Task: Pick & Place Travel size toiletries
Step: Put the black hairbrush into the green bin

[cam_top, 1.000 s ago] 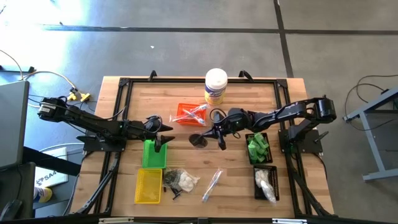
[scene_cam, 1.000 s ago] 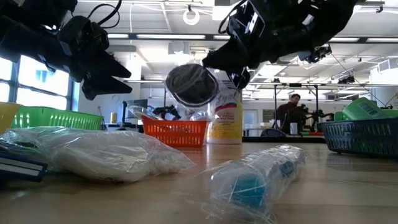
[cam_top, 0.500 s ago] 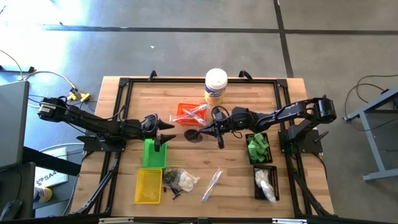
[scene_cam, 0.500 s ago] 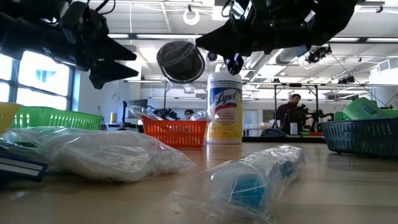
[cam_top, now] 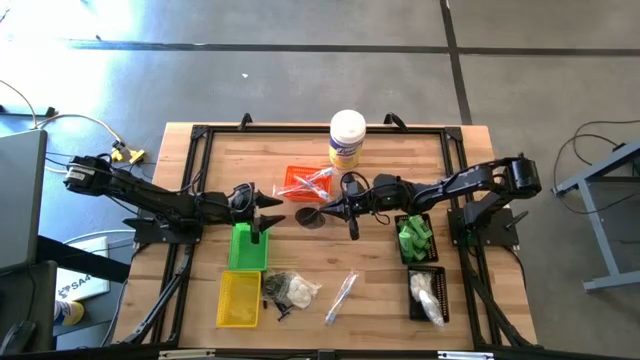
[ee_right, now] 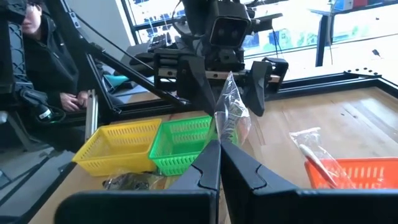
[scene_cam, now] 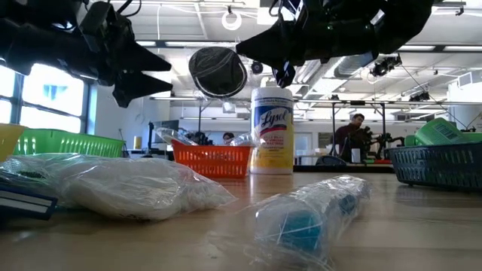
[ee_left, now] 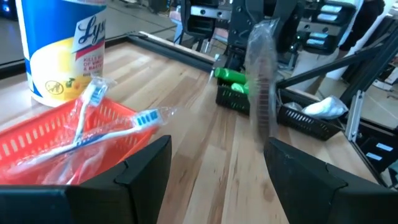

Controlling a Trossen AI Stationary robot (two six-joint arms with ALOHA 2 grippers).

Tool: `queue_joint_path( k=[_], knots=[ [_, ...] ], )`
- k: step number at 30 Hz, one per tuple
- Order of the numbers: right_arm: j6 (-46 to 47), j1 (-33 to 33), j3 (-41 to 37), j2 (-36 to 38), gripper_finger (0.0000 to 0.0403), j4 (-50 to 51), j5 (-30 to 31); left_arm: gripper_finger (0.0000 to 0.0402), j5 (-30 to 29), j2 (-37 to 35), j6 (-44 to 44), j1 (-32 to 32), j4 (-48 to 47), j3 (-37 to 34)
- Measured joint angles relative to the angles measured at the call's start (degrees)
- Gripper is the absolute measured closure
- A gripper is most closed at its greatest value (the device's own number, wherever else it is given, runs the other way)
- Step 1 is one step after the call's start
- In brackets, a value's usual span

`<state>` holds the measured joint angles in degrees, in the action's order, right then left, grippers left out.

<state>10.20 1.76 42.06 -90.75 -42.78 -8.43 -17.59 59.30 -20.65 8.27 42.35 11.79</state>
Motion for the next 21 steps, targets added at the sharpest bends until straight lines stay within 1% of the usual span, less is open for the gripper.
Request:
queue_joint_path(
  k=[5,10,13,21],
  knots=[
    [0.0,0.0,0.0,0.0,0.0401,0.06,0.43,0.0153,0.0,5.16,0.01,0.0,6.6,-0.02],
    [0.0,0.0,0.0,0.0,0.0401,0.06,1.03,0.0153,-0.02,9.0,0.05,0.0,10.44,0.18],
    [0.0,0.0,0.0,-0.01,0.0401,0.07,1.03,0.0153,0.05,10.76,1.17,0.0,11.21,0.98],
    [0.0,0.0,0.0,0.0,0.0401,0.07,1.03,0.0153,2.83,15.19,6.24,0.01,11.54,6.07]
  ],
)
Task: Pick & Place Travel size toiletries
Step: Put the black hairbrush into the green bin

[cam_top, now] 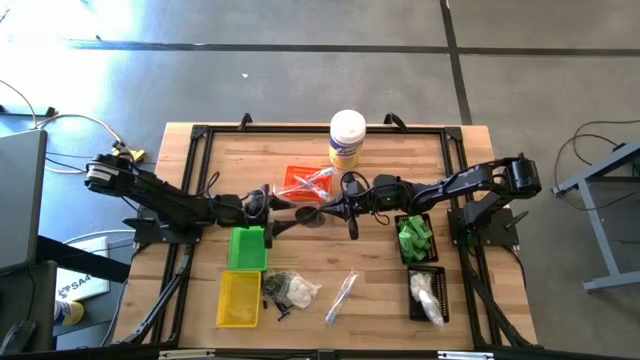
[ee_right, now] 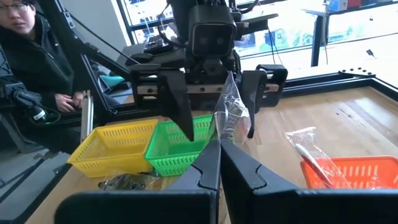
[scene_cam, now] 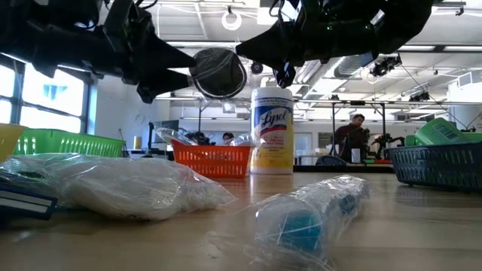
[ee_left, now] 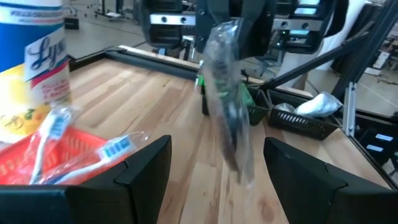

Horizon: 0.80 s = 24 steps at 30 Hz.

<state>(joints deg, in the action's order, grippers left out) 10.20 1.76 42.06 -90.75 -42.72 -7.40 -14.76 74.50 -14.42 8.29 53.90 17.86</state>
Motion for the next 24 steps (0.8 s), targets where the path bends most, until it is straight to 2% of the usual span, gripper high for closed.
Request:
queue_joint_path(
  k=[11,19,24],
  knots=[
    [-0.78,0.0,0.0,0.0,0.0401,0.01,0.0,0.0153,0.1,4.83,0.24,-0.01,-0.1,3.8],
    [-1.03,0.0,0.0,0.01,0.0401,0.03,0.0,0.0155,0.1,5.71,0.2,-0.01,-0.07,4.29],
    [-1.03,0.0,0.0,0.0,0.0401,0.04,0.0,0.0192,0.1,5.7,0.07,-0.01,-0.06,4.29]
  ],
)
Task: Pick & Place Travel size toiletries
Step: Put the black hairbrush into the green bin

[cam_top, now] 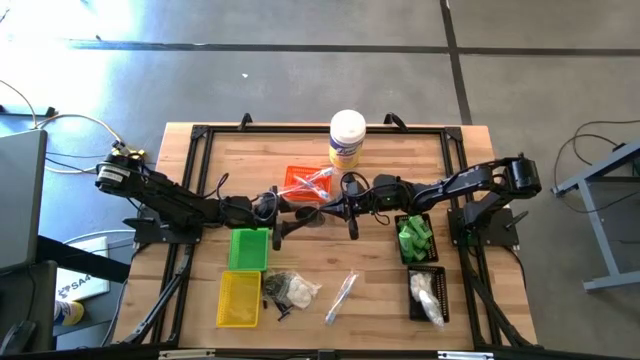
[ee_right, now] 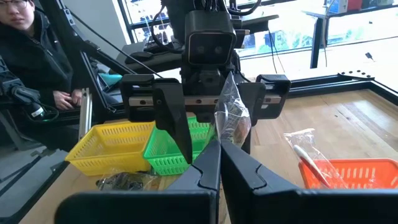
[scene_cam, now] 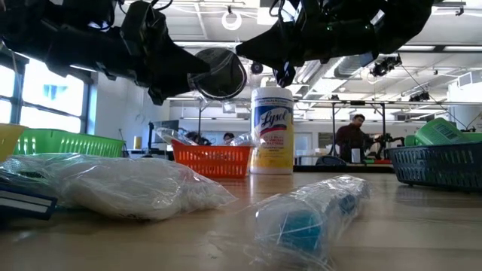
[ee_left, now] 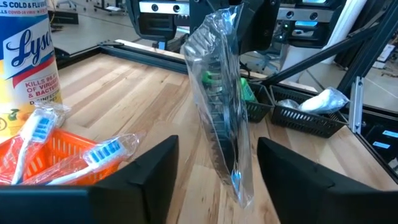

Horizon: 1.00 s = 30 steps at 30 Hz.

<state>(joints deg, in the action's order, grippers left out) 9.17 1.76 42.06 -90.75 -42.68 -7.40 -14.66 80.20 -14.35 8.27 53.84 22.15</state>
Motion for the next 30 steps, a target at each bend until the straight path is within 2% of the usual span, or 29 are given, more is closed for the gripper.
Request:
queue_joint_path(
  k=[5,10,30],
  knots=[
    [0.0,0.0,0.0,0.0,0.0401,0.0,0.0,0.0247,0.0,-0.02,-0.02,0.0,0.01,0.0],
    [0.0,0.0,0.0,0.0,0.0401,0.0,0.0,0.0284,0.01,-0.02,-0.02,0.0,0.03,0.0],
    [-0.39,0.04,0.0,-0.01,0.0401,0.02,0.04,0.0367,0.17,-0.04,0.59,0.0,0.12,0.0]
  ],
)
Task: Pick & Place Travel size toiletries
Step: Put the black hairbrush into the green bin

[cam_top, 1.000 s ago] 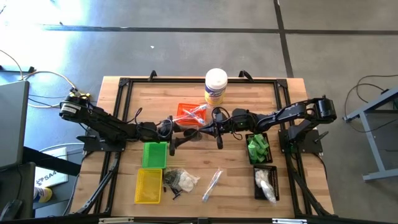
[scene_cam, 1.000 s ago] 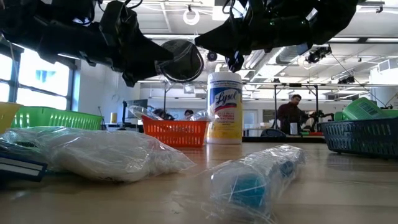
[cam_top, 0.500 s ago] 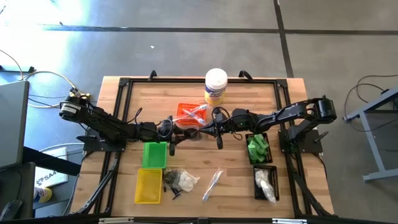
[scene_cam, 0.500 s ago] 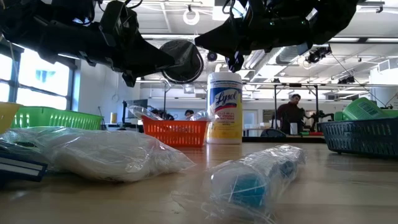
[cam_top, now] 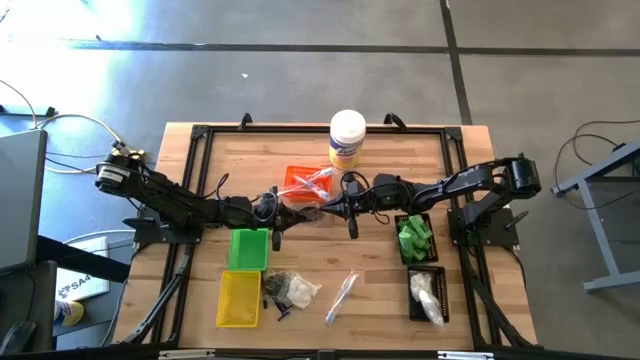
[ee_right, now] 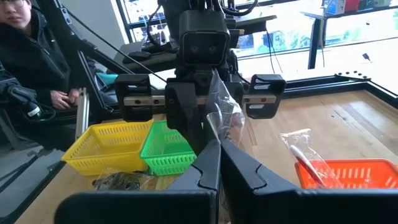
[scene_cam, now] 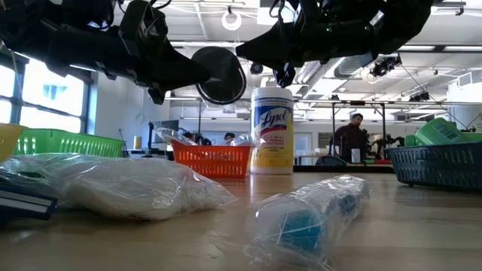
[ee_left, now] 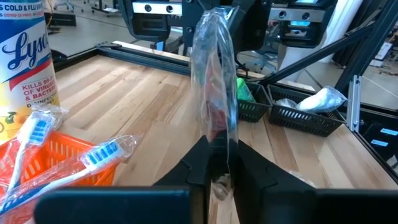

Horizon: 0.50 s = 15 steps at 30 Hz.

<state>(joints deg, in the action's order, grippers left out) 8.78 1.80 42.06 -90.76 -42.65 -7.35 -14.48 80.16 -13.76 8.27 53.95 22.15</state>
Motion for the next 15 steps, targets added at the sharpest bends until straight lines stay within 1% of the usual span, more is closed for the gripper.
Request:
queue_joint_path(
  k=[7,15],
  knots=[
    [0.2,0.0,0.0,0.01,0.0401,0.0,-0.09,0.0362,-0.01,-0.02,-2.99,0.0,-0.02,0.0],
    [0.21,-0.02,0.0,0.0,0.0401,-0.45,-0.24,0.036,-0.04,-0.02,-2.99,0.0,-0.24,0.0]
  ],
)
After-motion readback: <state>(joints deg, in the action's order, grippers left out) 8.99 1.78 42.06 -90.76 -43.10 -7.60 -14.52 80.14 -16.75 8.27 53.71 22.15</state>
